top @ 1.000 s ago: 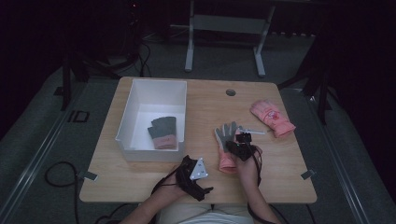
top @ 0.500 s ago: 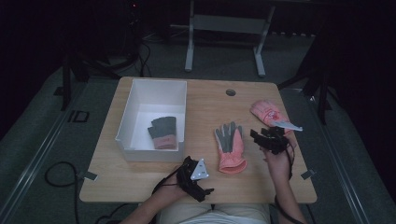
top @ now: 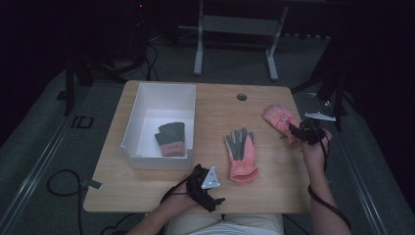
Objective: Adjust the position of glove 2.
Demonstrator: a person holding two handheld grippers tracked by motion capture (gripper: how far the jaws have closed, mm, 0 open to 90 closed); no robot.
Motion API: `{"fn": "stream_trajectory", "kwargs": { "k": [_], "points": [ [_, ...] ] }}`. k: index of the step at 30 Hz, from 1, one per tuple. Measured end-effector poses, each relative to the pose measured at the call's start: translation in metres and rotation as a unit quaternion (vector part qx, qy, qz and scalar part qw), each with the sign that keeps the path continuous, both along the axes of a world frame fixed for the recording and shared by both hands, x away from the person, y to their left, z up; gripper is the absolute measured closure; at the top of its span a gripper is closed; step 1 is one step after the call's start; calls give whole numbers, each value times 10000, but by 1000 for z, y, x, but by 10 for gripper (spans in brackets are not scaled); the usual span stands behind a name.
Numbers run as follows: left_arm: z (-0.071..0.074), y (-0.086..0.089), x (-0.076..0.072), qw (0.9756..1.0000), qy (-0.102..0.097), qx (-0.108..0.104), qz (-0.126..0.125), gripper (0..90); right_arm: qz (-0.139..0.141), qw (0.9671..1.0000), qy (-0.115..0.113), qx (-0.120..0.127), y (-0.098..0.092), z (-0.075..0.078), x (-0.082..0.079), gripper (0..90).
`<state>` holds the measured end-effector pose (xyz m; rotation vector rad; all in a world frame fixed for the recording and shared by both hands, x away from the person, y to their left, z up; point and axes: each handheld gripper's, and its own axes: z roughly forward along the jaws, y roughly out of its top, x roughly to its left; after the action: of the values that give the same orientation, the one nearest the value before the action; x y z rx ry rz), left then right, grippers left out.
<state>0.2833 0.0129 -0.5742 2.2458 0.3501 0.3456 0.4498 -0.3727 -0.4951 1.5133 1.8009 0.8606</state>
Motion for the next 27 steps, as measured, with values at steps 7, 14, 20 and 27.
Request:
{"fn": "stream_trajectory", "kwargs": {
  "k": [7, 14, 20, 27],
  "points": [
    [-1, 1, 0, 10000, -29, 53, 9, 13, -199, 9993, 151, -281, 6, -7, 42, 453],
    [-1, 2, 1, 10000, 5, 27, 4, 13, -172, 9983, 443, -350, 1, -20, 66, 445],
    [-2, 2, 1, 10000, -10, 49, 3, 13, -75, 9969, 726, -286, -4, -34, 73, 507],
    [-2, 2, 1, 10000, -7, -3, 23, 13, -77, 9970, 714, -273, -3, -36, 73, 721]
  ]
}}
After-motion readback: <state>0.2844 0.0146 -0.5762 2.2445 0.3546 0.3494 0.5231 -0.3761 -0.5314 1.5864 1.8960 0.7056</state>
